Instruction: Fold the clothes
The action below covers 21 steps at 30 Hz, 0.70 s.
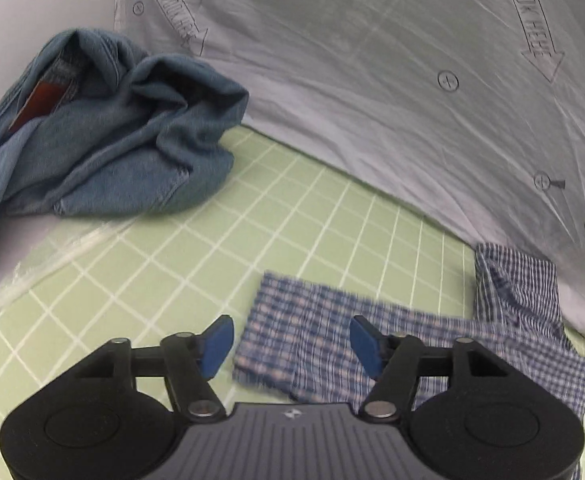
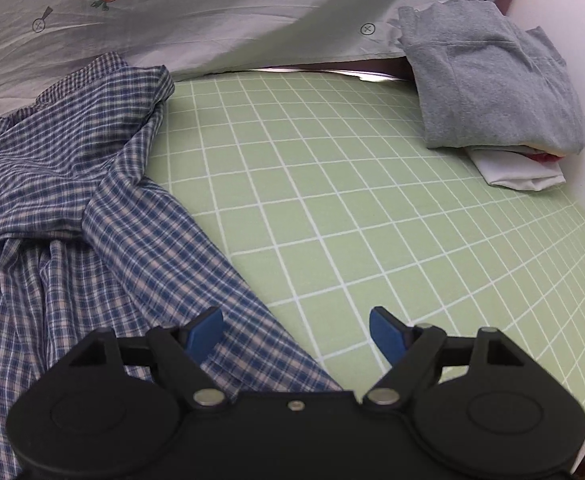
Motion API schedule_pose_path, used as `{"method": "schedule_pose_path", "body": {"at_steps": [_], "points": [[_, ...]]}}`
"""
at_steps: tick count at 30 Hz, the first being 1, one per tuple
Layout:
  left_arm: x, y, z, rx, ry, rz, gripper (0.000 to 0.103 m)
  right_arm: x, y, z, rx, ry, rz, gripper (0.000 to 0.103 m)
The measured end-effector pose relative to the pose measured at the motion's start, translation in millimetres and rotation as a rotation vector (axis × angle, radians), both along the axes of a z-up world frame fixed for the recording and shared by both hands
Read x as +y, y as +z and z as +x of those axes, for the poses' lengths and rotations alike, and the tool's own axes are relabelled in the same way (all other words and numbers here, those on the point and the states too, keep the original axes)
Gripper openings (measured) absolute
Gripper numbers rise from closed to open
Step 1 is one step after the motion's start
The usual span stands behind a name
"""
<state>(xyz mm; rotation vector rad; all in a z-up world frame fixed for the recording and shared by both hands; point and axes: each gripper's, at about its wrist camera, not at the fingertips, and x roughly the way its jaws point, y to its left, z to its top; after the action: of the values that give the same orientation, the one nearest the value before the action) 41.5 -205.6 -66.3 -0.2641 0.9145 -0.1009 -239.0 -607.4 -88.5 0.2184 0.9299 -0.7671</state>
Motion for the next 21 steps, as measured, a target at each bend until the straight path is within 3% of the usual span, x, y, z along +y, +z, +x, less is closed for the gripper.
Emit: {"method": "schedule_pose_path", "body": {"at_steps": [7, 17, 21], "points": [[-30.5, -27.8, -65.8, 0.136, -0.126, 0.025, 0.073, 9.8, -6.1, -12.7, 0.019, 0.044, 0.007, 0.081], [-49.6, -6.8, -136.2, 0.082, -0.237, 0.068, 0.081, 20.7, -23.3, -54.0, 0.084, 0.093, -0.041, 0.081], [-45.0, -6.1, -158.5, 0.086, -0.244, 0.077, 0.081, 12.9, -22.9, -73.2, 0.073, 0.058, -0.049, 0.072]]}}
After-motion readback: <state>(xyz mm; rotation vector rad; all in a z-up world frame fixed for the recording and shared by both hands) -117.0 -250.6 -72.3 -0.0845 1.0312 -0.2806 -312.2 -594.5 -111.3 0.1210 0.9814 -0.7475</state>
